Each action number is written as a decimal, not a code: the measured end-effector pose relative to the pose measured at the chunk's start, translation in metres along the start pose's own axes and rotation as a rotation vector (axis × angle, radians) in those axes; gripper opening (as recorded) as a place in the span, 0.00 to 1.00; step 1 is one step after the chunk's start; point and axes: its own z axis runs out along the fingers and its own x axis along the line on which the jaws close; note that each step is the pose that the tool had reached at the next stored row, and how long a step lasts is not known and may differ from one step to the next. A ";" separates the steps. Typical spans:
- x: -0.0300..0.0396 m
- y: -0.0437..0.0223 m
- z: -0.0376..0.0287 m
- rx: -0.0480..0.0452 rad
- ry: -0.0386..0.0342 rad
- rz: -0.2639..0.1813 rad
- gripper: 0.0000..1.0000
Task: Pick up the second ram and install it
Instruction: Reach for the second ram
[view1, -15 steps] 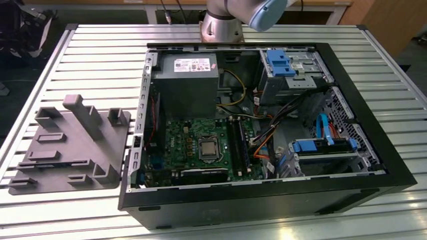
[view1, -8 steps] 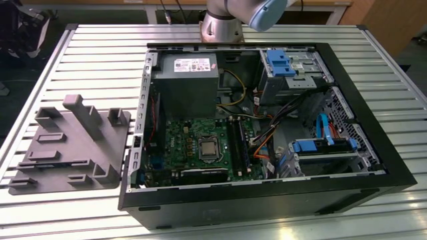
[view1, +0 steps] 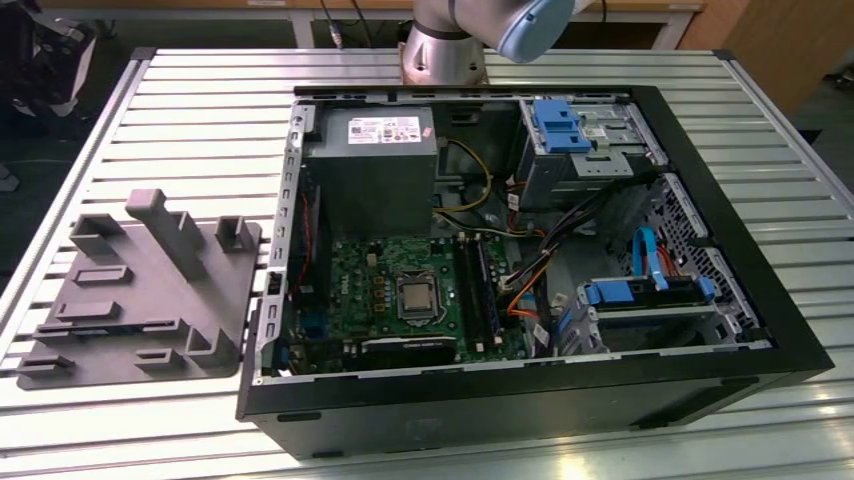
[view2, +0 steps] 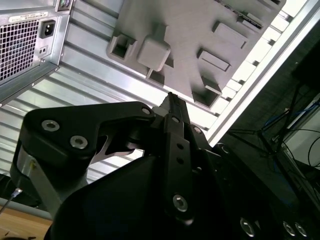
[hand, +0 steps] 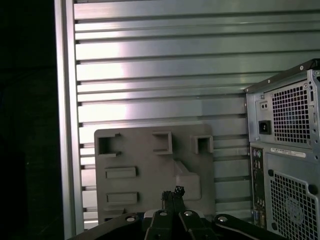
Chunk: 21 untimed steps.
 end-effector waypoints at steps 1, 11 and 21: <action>0.0002 -0.0001 0.0000 0.0000 0.0000 0.000 0.11; 0.0033 -0.0007 0.0005 0.0000 0.0000 0.000 0.11; 0.0072 -0.0016 0.0009 0.0000 0.0000 0.000 0.11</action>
